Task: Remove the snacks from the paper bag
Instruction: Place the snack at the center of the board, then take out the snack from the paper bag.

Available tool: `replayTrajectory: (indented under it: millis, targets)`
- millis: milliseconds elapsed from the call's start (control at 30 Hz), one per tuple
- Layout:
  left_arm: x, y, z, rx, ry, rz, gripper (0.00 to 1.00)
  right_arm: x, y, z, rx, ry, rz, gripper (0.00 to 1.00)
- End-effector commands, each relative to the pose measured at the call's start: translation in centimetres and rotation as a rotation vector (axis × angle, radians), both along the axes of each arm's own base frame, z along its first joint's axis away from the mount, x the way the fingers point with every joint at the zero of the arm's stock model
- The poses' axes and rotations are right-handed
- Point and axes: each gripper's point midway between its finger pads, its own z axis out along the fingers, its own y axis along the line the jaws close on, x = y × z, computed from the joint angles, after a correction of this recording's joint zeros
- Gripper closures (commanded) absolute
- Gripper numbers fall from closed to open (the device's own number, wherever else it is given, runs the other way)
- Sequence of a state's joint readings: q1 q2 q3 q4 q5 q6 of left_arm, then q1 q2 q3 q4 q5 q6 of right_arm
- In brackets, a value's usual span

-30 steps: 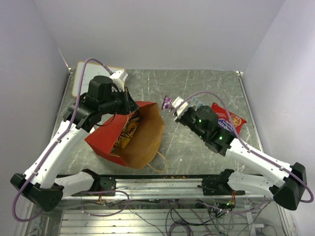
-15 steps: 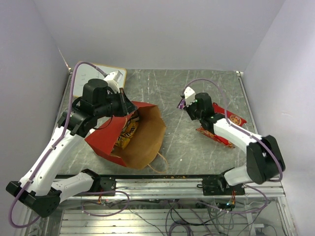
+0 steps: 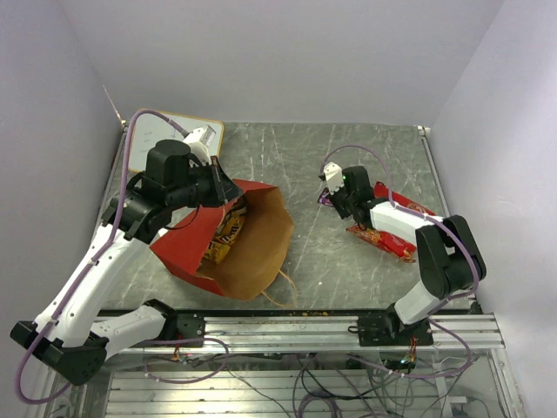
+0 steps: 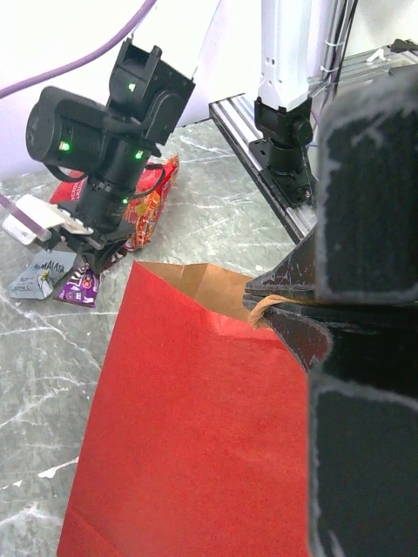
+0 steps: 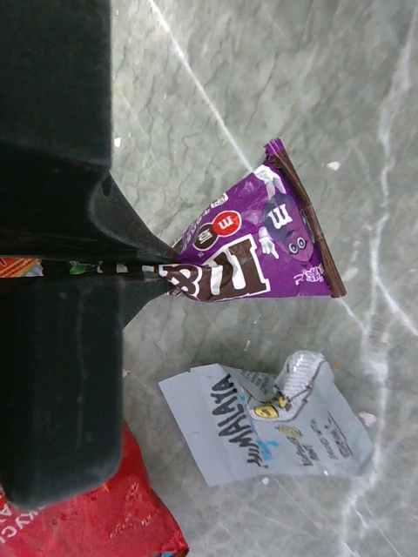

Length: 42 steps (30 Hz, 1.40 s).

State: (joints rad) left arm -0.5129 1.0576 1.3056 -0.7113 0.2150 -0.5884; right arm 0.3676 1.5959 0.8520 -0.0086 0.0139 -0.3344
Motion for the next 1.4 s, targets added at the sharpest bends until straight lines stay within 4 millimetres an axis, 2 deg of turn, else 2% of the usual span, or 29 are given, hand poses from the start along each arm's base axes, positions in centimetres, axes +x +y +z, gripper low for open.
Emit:
replayTrajectory:
  millis: [0,133,267,367,467,600,667,767,800,867,967,1067,1167,1267,1367]
  targets:
    - [-0.5,-0.1,0.2,-0.024,0.011,-0.011,0.93,0.6,-0.7,-1.0,-0.039,0.011,0.026,1.0]
    - [-0.7,0.2,0.3,-0.014,0.006,-0.004,0.93,0.4,-1.2,-1.9,-0.073,0.036,0.038,1.0]
    - [-0.8,0.4,0.3,-0.002,0.001,-0.009,0.93,0.7,-1.6,-1.4,-0.092,0.045,0.034,0.99]
    - [-0.9,0.1,0.2,-0.012,0.007,-0.018,0.93,0.6,-1.2,-0.3,-0.072,0.045,0.045,0.83]
    - [-0.9,-0.3,0.1,-0.031,0.011,-0.03,0.93,0.1,-0.8,2.0,-0.033,0.0,0.057,0.66]
    - [-0.9,-0.1,0.1,-0.017,0.005,-0.031,0.93,-0.9,-0.1,4.8,0.032,-0.06,0.086,0.61]
    - [-0.8,0.1,0.4,-0.015,-0.007,-0.021,0.93,-1.7,1.5,6.6,0.099,-0.097,0.155,0.6]
    - [-0.8,0.1,0.7,-0.02,-0.022,-0.018,0.93,-3.8,5.0,10.3,0.194,-0.214,0.322,0.57]
    - [-0.8,0.1,0.7,-0.021,-0.023,-0.02,0.93,-4.9,6.4,12.4,0.231,-0.28,0.389,0.55]
    - [-0.8,0.1,0.7,-0.02,-0.022,-0.021,0.93,-7.1,9.1,15.3,0.296,-0.384,0.524,0.51]
    - [-0.6,0.0,0.7,-0.018,-0.022,-0.022,0.93,-11.6,13.4,18.4,0.393,-0.482,0.77,0.47]
    - [-0.5,0.0,1.0,-0.021,-0.032,-0.018,0.93,-14.5,16.9,19.1,0.403,-0.491,0.921,0.45]
    - [-0.4,0.1,1.1,-0.017,-0.036,-0.014,0.93,-16.8,20.2,18.8,0.354,-0.491,1.053,0.45]
    - [-0.3,0.1,1.1,-0.015,-0.032,-0.014,0.93,-18.0,23.0,18.1,0.302,-0.505,1.149,0.43]
    - [-0.3,0.0,1.2,-0.016,-0.031,-0.017,0.93,-18.3,25.1,16.0,0.204,-0.511,1.229,0.43]
